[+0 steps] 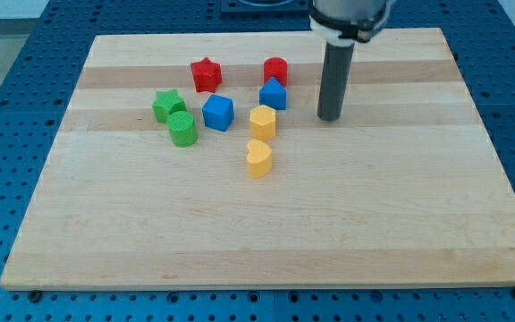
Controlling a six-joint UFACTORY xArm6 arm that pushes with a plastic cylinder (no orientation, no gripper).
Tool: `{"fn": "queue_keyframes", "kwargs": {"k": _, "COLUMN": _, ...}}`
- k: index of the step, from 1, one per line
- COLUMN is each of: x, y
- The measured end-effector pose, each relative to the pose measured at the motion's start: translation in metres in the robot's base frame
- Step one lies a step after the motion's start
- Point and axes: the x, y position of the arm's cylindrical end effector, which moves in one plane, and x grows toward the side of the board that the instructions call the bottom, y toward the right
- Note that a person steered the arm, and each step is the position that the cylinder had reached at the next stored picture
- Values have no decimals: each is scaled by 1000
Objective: Place the blue cube red circle in a diagonal line
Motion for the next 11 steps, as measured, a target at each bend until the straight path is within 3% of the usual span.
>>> {"fn": "queue_keyframes", "kwargs": {"k": 2, "x": -68, "y": -10}}
{"fn": "queue_keyframes", "kwargs": {"k": 5, "x": -59, "y": -113}}
{"fn": "queue_keyframes", "kwargs": {"k": 7, "x": -37, "y": -106}}
{"fn": "queue_keyframes", "kwargs": {"k": 10, "x": 46, "y": -176}}
{"fn": "queue_keyframes", "kwargs": {"k": 11, "x": 74, "y": -174}}
